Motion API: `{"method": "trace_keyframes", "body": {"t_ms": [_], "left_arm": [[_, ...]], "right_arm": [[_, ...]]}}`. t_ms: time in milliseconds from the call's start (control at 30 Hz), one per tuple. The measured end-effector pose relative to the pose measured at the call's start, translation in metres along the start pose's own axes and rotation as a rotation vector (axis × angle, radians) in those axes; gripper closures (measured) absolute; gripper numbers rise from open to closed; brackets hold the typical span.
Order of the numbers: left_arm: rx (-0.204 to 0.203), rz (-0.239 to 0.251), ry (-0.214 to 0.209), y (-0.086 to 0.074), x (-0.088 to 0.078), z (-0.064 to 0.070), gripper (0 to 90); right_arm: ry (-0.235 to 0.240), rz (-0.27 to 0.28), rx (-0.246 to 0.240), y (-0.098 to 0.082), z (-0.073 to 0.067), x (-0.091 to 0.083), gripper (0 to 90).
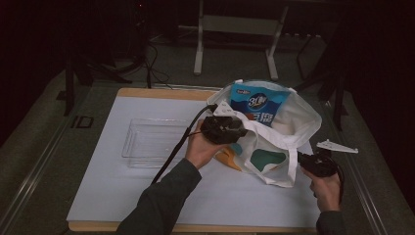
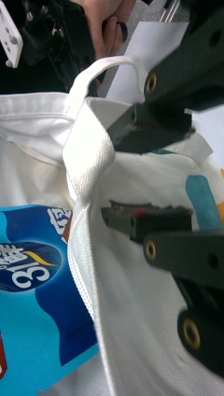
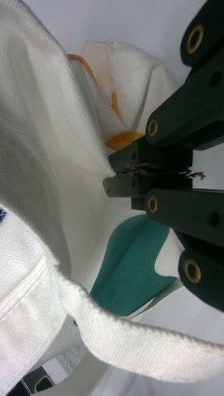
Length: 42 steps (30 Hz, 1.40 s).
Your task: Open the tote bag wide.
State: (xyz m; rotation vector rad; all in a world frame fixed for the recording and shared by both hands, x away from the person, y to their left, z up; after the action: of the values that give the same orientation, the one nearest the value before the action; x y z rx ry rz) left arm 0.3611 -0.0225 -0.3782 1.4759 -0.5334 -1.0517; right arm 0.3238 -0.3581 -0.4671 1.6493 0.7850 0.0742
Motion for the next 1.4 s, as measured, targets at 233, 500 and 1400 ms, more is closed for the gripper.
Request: {"method": "trace_keyframes", "body": {"t_ms": [233,500,1400], "left_arm": [[0.018,-0.018,0.005,-0.001,0.005,0.005,72.0],[0.017,0.002,0.064,-0.005,-0.013,-0.005,64.3],[0.303,0.047,0.075,0.027,-0.032,-0.019,38.3]], "right_arm": [[-0.001,0.000,-0.001,-0.001,0.001,0.000,88.1],[0.000,0.000,-0.002,-0.001,0.001,0.000,88.0],[0.000,0.001,0.000,-0.001,0.001,0.000,87.9]]}}
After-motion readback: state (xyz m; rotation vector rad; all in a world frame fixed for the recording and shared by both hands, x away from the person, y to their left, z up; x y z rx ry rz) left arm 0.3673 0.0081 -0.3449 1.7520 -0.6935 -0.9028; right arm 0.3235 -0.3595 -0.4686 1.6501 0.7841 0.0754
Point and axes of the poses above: each handheld gripper's, and its own axes: x roughly forward along the jaws, y roughly out of its top, z roughly to its right, the point moved 1 cm from there along x, roughly forward along the jaws, and after that the axes turned 11 degrees about z, right-handed, at the moved point
